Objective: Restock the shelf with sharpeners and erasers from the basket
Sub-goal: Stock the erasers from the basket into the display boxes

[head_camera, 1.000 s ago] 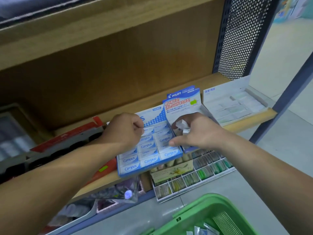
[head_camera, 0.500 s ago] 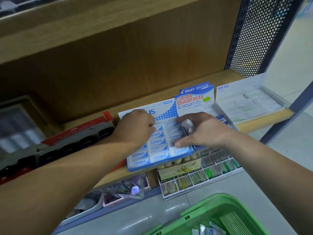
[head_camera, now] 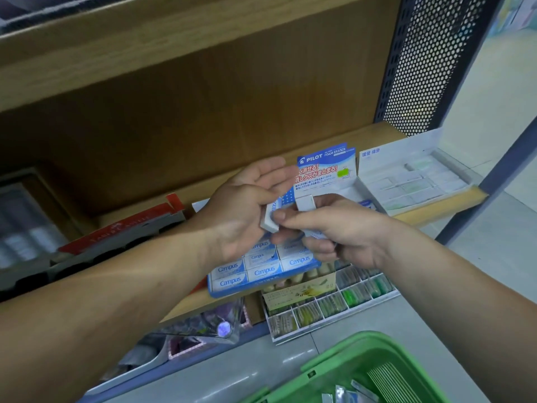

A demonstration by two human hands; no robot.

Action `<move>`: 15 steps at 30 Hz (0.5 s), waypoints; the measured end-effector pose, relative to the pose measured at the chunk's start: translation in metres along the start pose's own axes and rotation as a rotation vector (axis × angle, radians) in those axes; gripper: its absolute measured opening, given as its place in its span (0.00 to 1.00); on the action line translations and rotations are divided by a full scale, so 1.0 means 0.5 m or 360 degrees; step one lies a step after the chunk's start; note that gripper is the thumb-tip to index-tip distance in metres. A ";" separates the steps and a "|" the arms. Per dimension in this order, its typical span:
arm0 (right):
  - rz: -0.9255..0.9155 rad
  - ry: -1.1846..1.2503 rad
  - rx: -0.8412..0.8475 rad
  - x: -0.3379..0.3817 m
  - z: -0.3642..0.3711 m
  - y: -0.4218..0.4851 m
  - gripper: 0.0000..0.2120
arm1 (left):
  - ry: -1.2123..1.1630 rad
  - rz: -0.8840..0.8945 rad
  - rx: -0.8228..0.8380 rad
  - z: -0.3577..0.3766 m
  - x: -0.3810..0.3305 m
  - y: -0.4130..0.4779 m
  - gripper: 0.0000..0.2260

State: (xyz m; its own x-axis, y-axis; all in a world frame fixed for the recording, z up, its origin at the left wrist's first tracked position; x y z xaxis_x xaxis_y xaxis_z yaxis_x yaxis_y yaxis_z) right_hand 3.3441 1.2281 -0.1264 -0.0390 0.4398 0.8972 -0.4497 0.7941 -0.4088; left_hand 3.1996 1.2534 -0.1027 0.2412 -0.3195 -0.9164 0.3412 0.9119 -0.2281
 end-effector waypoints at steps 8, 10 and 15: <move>-0.0107 -0.0189 -0.0195 0.006 -0.048 -0.003 0.11 | 0.0756 0.0054 0.0027 -0.011 0.016 -0.002 0.11; -0.0095 -0.0364 -0.0229 0.009 -0.058 -0.011 0.08 | 0.1044 0.0030 0.0039 -0.023 0.011 -0.011 0.10; -0.0117 -0.0110 -0.0447 0.015 -0.057 -0.004 0.07 | 0.0906 -0.0094 -0.0038 -0.057 -0.019 -0.022 0.12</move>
State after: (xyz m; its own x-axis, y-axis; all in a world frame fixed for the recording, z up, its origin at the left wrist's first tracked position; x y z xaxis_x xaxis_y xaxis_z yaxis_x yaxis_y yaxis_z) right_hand 3.3701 1.2416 -0.1238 -0.0807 0.3546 0.9315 -0.1896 0.9121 -0.3636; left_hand 3.1679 1.2536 -0.1009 -0.3076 -0.1871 -0.9329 0.3168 0.9044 -0.2859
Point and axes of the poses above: each hand's wrist, its own y-axis towards the middle knuckle, its own z-axis out of the palm, x = y × z, the point moved 3 cm from there along y, towards the middle knuckle, and after that the axes turned 4 degrees about x, right-handed, at the moved point
